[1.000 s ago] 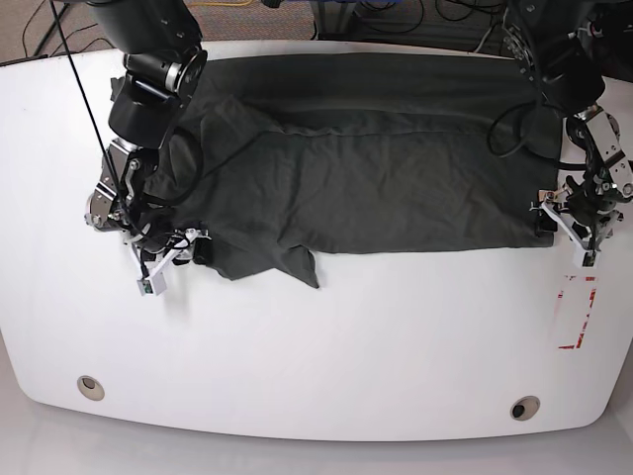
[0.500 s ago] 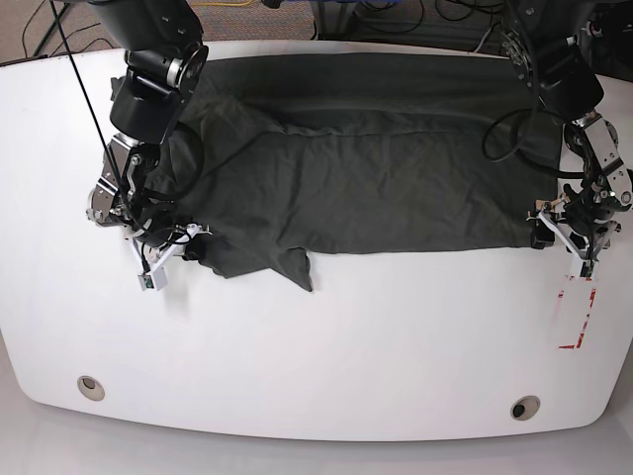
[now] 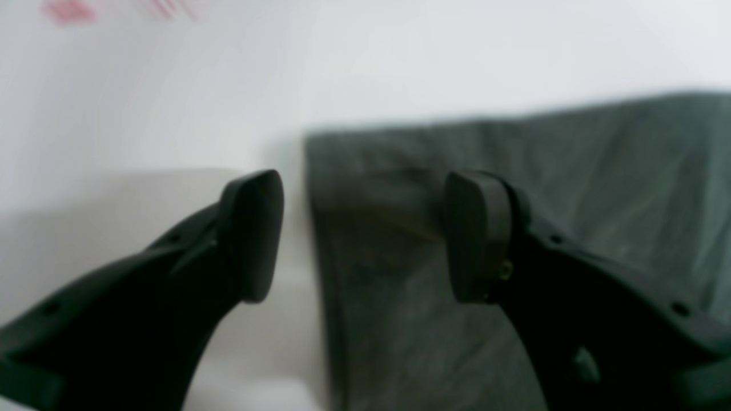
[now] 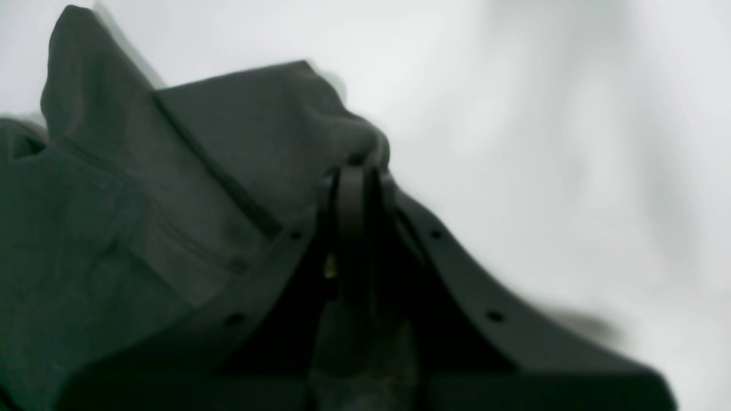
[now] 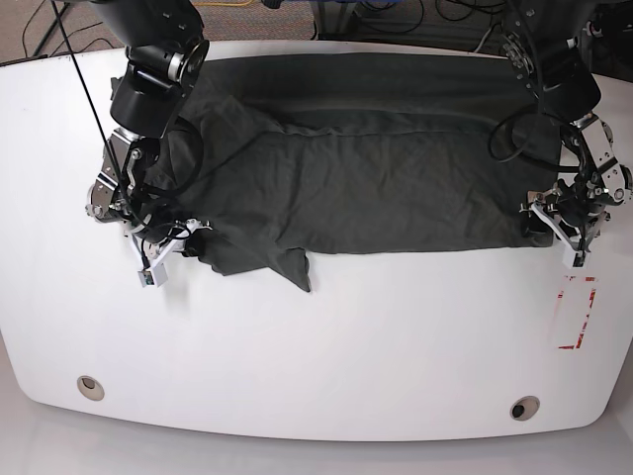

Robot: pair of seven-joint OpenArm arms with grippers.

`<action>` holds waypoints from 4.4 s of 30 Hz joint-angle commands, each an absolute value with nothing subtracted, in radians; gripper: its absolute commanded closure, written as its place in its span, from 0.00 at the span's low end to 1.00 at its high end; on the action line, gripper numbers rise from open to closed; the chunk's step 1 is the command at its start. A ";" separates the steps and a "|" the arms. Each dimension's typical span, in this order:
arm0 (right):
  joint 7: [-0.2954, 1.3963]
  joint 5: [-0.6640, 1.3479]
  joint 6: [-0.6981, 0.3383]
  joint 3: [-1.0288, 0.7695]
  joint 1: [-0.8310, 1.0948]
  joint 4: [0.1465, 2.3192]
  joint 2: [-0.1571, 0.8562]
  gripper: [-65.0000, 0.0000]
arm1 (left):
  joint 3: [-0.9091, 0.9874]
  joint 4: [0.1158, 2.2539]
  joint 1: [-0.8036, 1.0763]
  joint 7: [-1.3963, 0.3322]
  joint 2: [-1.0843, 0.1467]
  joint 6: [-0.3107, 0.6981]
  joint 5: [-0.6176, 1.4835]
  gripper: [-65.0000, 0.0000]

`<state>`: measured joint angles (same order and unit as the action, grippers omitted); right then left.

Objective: Layout the t-shirt on the table in an organized manner, then fold the t-shirt properly
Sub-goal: 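Close both grippers on the shirt's hem corners, then lift the hem and fold it over onto the collar edge with both grippers, then lower the right gripper onto the folded sleeve flap and grasp it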

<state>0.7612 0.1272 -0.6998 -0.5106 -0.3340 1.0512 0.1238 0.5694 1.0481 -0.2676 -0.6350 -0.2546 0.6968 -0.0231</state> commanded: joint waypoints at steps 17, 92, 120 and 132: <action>0.777 0.107 -0.698 -0.510 -0.348 1.064 0.130 1.00 | 0.565 1.056 -0.292 -0.601 -0.271 0.674 -0.047 0.47; 1.121 0.116 -0.698 -0.512 -0.131 1.836 0.128 1.00 | 0.590 1.503 -0.122 -0.742 -0.245 0.698 -0.039 0.99; 1.133 0.116 -0.698 -0.519 0.156 1.951 0.068 0.97 | 0.595 1.601 0.196 -0.739 -0.249 0.698 -0.039 0.98; 1.132 0.111 -0.698 -0.521 0.159 2.008 0.022 0.26 | 0.590 1.603 0.202 -0.739 -0.249 0.698 -0.039 0.45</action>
